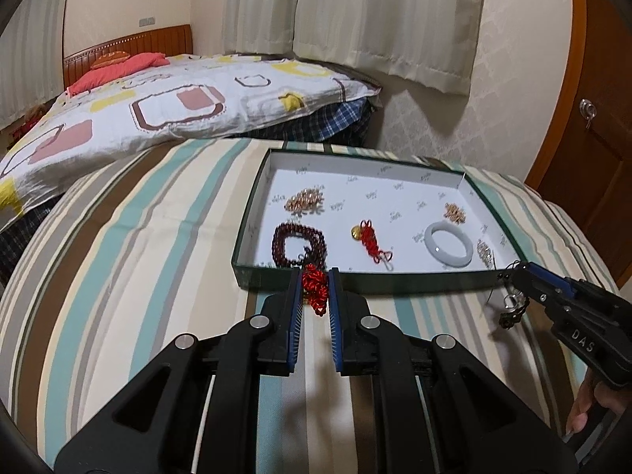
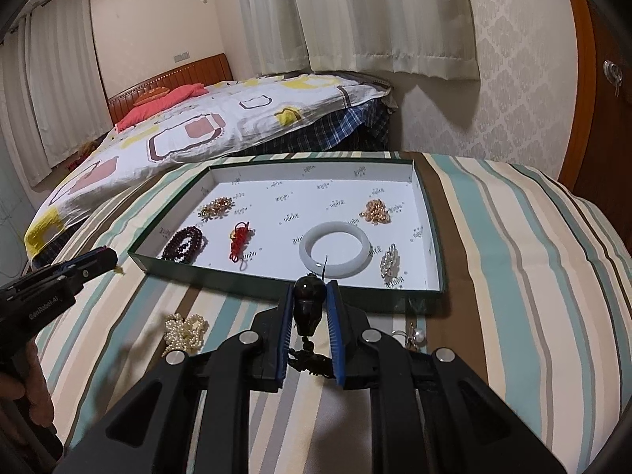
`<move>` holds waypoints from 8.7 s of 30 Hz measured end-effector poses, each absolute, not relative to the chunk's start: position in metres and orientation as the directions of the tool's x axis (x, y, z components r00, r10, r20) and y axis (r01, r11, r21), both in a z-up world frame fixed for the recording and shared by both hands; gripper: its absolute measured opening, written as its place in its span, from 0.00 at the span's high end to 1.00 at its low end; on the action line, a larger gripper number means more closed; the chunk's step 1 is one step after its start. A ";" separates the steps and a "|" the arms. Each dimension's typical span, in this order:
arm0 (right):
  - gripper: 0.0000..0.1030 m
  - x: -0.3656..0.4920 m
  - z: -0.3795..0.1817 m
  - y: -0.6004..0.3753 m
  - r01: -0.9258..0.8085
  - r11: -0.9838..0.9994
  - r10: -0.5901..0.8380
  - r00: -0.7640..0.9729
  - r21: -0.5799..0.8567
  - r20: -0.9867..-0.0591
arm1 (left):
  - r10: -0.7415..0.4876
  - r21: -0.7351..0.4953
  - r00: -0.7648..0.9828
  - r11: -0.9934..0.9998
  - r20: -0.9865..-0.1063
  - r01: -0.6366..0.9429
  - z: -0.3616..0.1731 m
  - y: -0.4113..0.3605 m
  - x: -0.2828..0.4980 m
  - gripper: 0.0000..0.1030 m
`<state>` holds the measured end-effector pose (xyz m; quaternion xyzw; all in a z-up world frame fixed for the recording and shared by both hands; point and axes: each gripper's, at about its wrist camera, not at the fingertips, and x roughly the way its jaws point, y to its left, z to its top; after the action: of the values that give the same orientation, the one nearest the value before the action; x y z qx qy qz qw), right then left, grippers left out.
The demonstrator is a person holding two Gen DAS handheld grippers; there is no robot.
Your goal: Organize jewelry
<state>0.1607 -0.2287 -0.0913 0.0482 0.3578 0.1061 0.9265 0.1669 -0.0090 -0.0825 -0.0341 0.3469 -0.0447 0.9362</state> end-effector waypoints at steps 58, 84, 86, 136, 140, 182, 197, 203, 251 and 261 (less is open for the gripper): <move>0.83 0.324 -0.096 -0.217 -0.168 0.975 0.221 0.744 0.144 -0.631 | -0.084 -0.021 0.722 0.995 -0.686 0.096 -0.106 -0.067 0.361 0.88; 0.67 0.351 -0.115 -0.214 -0.155 0.977 0.210 0.617 0.145 -0.758 | -0.047 0.009 0.609 0.996 -0.792 0.090 -0.125 -0.071 0.384 0.72; 0.67 0.351 -0.115 -0.214 -0.155 0.977 0.211 0.619 0.146 -0.756 | -0.048 0.006 0.611 0.996 -0.790 0.086 -0.124 -0.070 0.384 0.63; 0.48 0.223 -0.045 -0.259 -0.092 0.991 0.130 0.798 0.093 -0.588 | -0.085 -0.077 0.838 0.996 -0.538 0.052 -0.028 -0.048 0.230 0.28; 0.47 0.206 -0.056 -0.268 -0.068 0.993 0.114 0.789 0.098 -0.604 | -0.084 -0.097 0.836 0.995 -0.542 0.037 -0.036 -0.041 0.212 0.24; 0.48 0.137 -0.130 -0.292 -0.002 0.988 0.109 0.703 0.152 -0.702 | -0.088 -0.087 0.625 0.996 -0.776 0.033 -0.149 -0.060 0.166 0.53; 0.47 0.138 -0.130 -0.286 -0.008 0.992 0.099 0.695 0.130 -0.712 | -0.122 -0.102 0.628 0.992 -0.768 0.068 -0.147 -0.057 0.168 0.77; 0.48 0.139 -0.131 -0.285 -0.008 0.992 0.096 0.691 0.125 -0.716 | -0.109 -0.084 0.641 0.994 -0.760 0.070 -0.145 -0.057 0.167 0.79; 0.48 0.158 -0.140 -0.279 -0.012 0.992 0.103 0.653 0.126 -0.750 | -0.133 -0.103 0.639 0.991 -0.757 0.084 -0.144 -0.035 0.176 0.80; 0.50 0.174 -0.146 -0.280 -0.010 0.991 0.112 0.622 0.135 -0.775 | -0.123 -0.102 0.641 0.992 -0.757 0.070 -0.144 -0.028 0.179 0.80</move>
<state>0.1737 -0.2797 -0.1460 0.0589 0.4336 0.0338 0.8985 0.1792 -0.0281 -0.1437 -0.0314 0.4202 -0.0534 0.9053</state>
